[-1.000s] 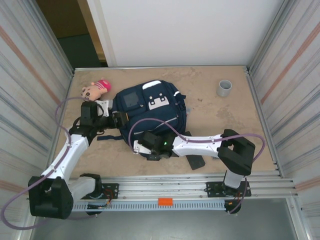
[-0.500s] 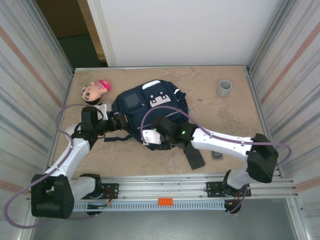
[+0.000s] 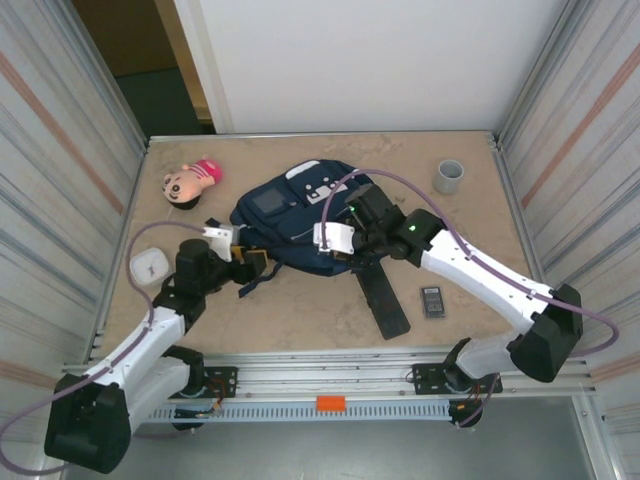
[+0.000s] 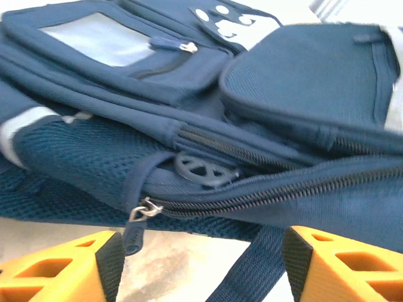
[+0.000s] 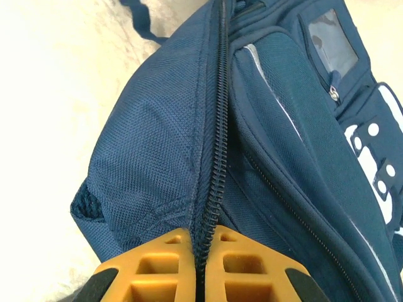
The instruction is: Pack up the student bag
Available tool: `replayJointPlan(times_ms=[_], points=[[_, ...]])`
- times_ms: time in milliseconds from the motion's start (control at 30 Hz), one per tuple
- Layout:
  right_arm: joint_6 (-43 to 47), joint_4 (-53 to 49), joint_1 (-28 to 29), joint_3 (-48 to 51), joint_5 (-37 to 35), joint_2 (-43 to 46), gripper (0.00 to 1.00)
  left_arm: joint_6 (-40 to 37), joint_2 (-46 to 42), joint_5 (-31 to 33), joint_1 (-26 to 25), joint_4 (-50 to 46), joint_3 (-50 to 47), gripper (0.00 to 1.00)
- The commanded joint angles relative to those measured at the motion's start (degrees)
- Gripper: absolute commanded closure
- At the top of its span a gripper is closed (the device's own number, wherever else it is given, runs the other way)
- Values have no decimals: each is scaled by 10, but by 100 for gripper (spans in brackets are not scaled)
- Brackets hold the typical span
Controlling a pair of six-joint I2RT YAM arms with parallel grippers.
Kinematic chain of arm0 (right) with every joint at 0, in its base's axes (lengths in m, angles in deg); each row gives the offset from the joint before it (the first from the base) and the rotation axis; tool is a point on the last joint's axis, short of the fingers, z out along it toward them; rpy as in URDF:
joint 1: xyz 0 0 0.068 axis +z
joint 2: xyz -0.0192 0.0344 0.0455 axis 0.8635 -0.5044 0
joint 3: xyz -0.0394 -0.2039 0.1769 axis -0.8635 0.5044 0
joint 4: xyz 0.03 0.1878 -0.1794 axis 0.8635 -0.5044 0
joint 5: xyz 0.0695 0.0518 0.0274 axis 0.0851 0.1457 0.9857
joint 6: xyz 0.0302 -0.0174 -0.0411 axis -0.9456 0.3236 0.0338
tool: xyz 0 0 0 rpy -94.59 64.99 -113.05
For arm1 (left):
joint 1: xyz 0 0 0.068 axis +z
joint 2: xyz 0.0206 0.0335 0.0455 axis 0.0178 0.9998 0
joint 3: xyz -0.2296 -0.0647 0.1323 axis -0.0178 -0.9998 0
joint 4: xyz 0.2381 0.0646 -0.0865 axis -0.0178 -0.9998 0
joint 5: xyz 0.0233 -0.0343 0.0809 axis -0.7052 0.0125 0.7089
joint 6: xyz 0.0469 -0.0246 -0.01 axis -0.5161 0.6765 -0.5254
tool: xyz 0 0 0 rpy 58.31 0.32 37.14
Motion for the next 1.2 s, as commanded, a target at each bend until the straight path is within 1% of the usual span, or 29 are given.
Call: replayJointPlan(times_ms=[0, 133, 300, 467, 567, 700, 833, 1000, 1067, 1167], points=[[22, 6, -15, -37, 35, 38, 100, -39, 24, 66, -22, 88, -23, 32], [26, 4, -24, -43, 44, 40, 100, -49, 91, 61, -25, 123, -22, 32], [33, -2, -29, -58, 46, 29, 100, -66, 145, 65, -30, 169, -26, 34], [35, -1, -31, -70, 51, 24, 100, -85, 175, 68, -30, 213, -27, 42], [36, -1, -32, -72, 50, 21, 100, -88, 184, 57, -29, 219, -23, 49], [34, -1, -33, -70, 51, 20, 100, -93, 188, 24, -29, 243, -27, 67], [33, 1, -34, -69, 44, 16, 100, -94, 176, -3, -30, 246, -28, 81], [28, 10, -36, -64, 46, 12, 100, -92, 143, -6, -33, 187, -16, 95], [22, 14, -37, -62, 44, 11, 100, -94, 126, -10, -35, 174, -16, 100], [8, 30, -36, -51, 44, 12, 100, -97, 100, -27, -38, 157, -13, 100]])
